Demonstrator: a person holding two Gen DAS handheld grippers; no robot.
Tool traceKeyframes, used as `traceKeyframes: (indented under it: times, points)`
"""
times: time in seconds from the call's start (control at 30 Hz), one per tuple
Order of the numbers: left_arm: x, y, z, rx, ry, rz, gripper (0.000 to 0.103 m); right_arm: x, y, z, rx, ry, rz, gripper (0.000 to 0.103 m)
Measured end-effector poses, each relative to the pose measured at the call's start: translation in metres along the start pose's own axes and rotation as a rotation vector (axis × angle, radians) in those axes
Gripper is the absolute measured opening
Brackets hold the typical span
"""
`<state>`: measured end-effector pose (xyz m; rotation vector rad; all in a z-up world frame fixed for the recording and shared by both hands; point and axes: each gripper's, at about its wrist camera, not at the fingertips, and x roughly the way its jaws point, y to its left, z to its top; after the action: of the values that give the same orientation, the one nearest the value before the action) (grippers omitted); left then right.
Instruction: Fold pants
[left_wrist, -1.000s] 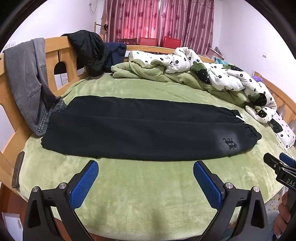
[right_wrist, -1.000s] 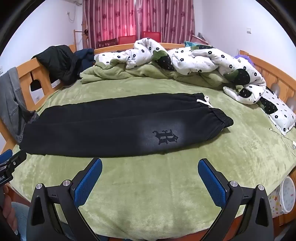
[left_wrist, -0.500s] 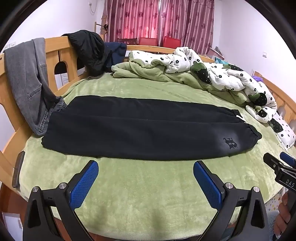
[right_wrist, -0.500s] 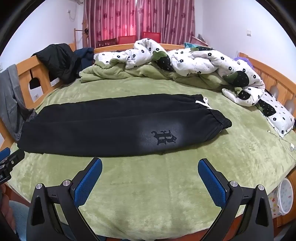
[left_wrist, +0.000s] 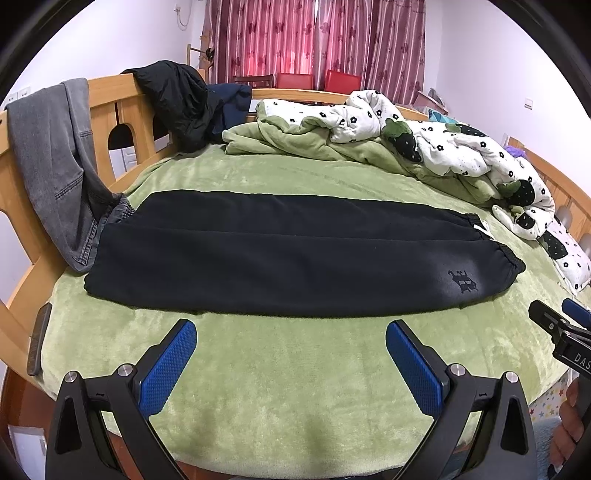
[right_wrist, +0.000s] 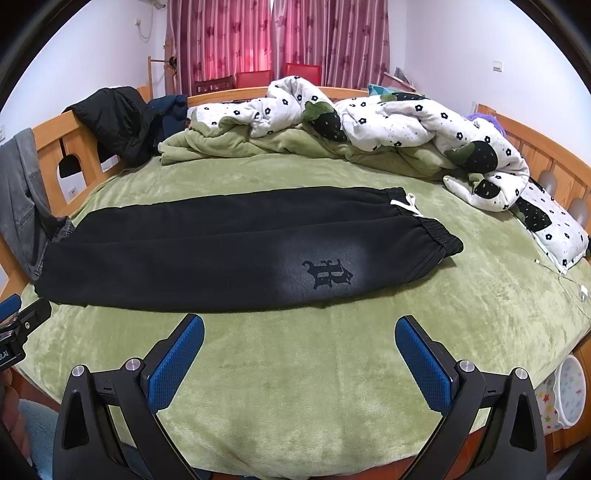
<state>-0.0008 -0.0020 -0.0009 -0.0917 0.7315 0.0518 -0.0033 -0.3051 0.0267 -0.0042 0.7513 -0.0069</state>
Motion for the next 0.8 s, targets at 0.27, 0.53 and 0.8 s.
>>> traceKeyframes:
  times: [0.27,0.53,0.8]
  points:
    - [-0.0004,-0.0014,0.0001,0.000,0.001,0.002,0.103,0.0005,-0.0001,-0.0009,0.000,0.001,0.001,0.102]
    - [-0.0002,-0.0017,0.0000,0.002,0.000,0.003,0.103,0.0003,-0.0012,-0.0007,0.000,0.000,0.001,0.102]
    - [-0.0007,-0.0016,0.0004,0.002,0.000,0.002,0.103,0.0003,0.0000,-0.0008,0.000,0.000,0.000,0.102]
